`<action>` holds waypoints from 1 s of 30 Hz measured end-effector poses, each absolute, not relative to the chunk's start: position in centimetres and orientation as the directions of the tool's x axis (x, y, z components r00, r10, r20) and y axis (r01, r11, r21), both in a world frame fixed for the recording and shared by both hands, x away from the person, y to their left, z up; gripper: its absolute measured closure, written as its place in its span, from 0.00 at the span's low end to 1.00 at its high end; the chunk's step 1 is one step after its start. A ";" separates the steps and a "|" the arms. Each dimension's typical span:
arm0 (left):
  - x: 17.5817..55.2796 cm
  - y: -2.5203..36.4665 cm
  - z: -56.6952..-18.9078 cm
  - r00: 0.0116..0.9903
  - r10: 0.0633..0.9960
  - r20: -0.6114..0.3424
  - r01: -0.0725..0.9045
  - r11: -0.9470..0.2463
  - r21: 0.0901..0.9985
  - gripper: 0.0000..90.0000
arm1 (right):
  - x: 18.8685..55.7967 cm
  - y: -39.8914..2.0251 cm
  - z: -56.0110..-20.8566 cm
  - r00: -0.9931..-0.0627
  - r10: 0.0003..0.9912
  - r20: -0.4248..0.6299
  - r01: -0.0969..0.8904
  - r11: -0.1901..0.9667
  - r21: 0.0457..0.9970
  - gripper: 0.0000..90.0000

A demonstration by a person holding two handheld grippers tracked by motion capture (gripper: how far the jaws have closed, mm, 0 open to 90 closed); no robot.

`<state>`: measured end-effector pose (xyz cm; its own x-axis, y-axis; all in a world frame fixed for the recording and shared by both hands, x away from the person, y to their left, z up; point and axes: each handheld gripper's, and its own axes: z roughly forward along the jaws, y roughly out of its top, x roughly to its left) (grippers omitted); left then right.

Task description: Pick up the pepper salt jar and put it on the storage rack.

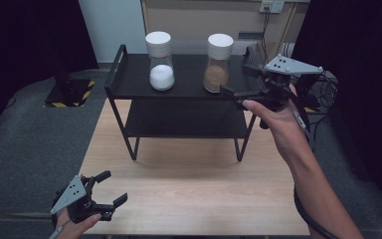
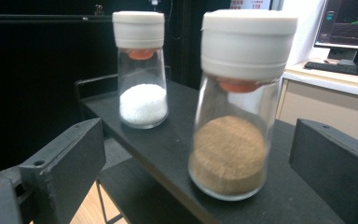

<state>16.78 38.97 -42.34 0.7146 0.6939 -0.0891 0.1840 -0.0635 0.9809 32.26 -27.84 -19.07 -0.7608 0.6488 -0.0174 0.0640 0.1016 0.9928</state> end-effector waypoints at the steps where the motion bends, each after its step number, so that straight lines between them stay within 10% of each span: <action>1: 16.8 39.0 -42.4 0.714 0.695 -0.090 0.184 -0.062 0.981 0.03 | 32.1 -27.9 -19.3 -0.761 0.649 -0.018 0.063 0.102 0.993 0.05; 30: 16.4 37.6 -42.2 0.711 0.700 -0.062 0.150 -0.065 0.986 0.03 | 26.5 -29.9 -29.4 -0.759 0.646 -0.083 -0.013 0.113 0.994 0.05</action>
<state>16.37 37.60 -42.20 0.7110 0.7004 -0.0622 0.1504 -0.0651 0.9865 26.48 -29.91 -29.41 -0.7592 0.6456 -0.0831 -0.0128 0.1130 0.9935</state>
